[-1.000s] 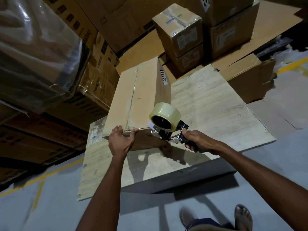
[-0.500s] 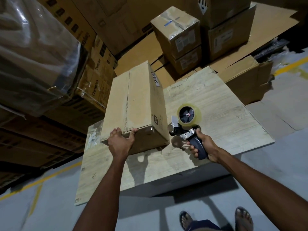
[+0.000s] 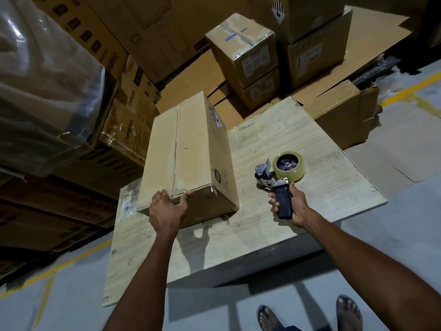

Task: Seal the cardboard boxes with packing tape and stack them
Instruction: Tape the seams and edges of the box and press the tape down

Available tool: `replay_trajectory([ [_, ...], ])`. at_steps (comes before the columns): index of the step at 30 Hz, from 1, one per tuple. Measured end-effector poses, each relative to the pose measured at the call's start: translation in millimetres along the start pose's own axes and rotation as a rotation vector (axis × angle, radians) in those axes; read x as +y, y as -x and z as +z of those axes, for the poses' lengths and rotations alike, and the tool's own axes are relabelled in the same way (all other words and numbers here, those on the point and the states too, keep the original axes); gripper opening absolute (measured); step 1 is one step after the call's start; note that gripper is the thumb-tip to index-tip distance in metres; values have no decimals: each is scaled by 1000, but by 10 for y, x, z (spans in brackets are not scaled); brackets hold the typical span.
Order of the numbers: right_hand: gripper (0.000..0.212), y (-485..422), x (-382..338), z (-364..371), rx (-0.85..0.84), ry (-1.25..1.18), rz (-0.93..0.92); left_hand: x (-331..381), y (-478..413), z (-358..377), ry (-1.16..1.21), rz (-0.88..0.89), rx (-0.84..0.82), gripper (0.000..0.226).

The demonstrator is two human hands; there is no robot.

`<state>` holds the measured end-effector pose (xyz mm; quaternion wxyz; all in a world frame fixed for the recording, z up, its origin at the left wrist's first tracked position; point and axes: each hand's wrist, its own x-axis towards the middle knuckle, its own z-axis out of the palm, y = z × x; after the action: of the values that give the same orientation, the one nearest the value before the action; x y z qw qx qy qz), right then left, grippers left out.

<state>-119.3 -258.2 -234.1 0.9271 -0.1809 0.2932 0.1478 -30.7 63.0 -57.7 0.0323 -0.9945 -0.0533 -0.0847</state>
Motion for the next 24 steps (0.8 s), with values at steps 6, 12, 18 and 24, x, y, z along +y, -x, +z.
replay_trajectory([
  [6, 93, -50, 66, -22, 144, 130, -74, -21, -13, 53, 29, 16, 30, 119],
  [12, 35, 198, 289, 143, 919, 846, -552, -56, -41, 108, 11, 40, 42, 116],
  [18, 27, 105, 715, 573, 560, 1012, -1268, -26, -14, 184, 64, 297, 38, 66],
  [24, 53, -174, 943, 1090, -83, 1337, -1320, -115, -57, 341, 428, 597, 79, 56],
])
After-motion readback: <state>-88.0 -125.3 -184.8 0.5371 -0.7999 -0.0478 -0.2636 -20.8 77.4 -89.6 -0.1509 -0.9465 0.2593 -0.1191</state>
